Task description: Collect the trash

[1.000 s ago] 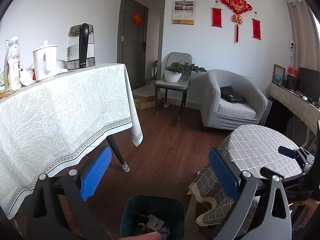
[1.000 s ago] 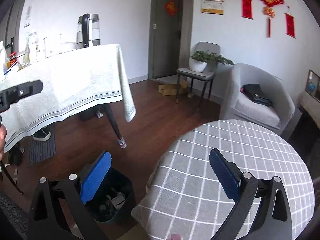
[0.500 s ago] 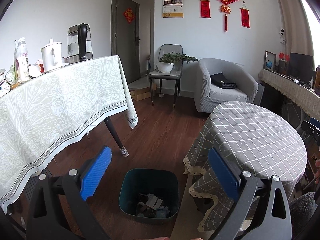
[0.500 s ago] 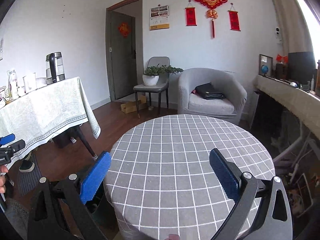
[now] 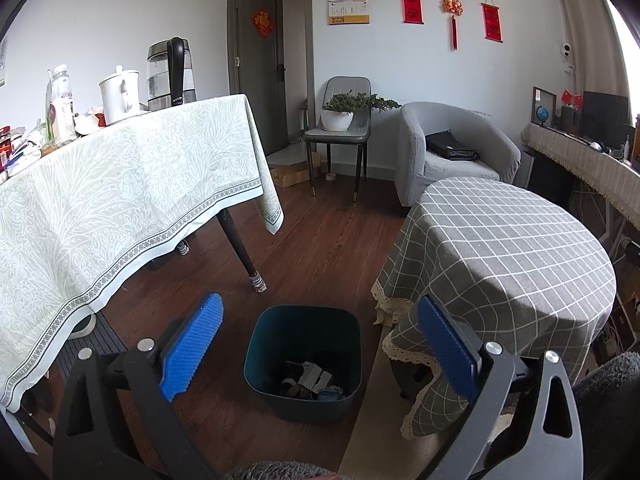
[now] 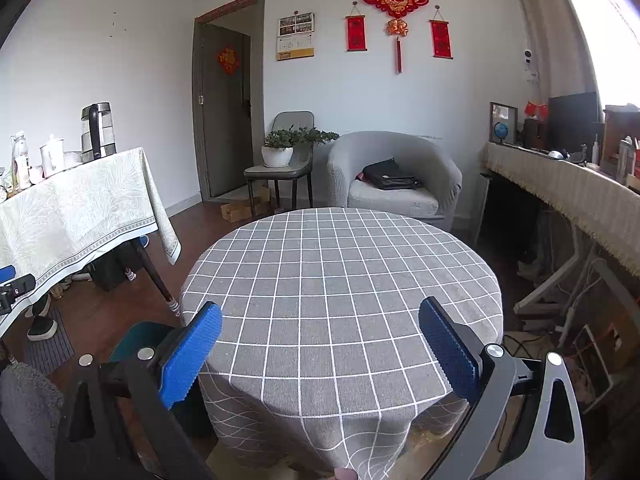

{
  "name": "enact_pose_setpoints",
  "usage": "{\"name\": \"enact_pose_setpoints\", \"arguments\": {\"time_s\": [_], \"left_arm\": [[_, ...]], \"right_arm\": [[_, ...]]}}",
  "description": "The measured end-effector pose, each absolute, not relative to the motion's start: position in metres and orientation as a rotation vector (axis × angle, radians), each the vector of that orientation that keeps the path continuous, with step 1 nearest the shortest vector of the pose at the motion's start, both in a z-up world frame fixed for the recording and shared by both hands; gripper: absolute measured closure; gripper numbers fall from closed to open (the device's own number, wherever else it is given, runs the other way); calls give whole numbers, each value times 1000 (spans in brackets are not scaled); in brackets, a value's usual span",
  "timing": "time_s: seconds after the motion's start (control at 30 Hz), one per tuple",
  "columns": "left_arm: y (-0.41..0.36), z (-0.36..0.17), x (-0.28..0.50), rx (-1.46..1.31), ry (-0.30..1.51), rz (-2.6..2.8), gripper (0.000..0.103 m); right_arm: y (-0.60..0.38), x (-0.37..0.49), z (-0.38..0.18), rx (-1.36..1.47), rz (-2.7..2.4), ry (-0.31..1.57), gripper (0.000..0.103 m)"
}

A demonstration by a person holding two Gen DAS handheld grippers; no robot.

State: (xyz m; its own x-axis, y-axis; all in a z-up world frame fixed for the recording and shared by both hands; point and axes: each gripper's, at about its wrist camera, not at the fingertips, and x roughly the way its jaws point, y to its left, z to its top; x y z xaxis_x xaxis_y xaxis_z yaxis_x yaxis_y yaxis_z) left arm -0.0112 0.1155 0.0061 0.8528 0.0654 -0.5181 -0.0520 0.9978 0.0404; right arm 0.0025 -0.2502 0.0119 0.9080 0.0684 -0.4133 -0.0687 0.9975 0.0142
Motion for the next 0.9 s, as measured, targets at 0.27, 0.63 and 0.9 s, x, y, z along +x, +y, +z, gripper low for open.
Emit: {"name": "enact_pose_setpoints", "arguments": {"time_s": [0.27, 0.63, 0.9], "left_arm": [[119, 1, -12, 11, 552, 67, 4], [119, -2, -12, -5, 561, 70, 4], [114, -2, -14, 2, 554, 71, 4]], "right_arm": [[-261, 0, 11, 35, 101, 426, 3], [-248, 4, 9, -21, 148, 453, 3], [-252, 3, 10, -11, 148, 445, 3]]}}
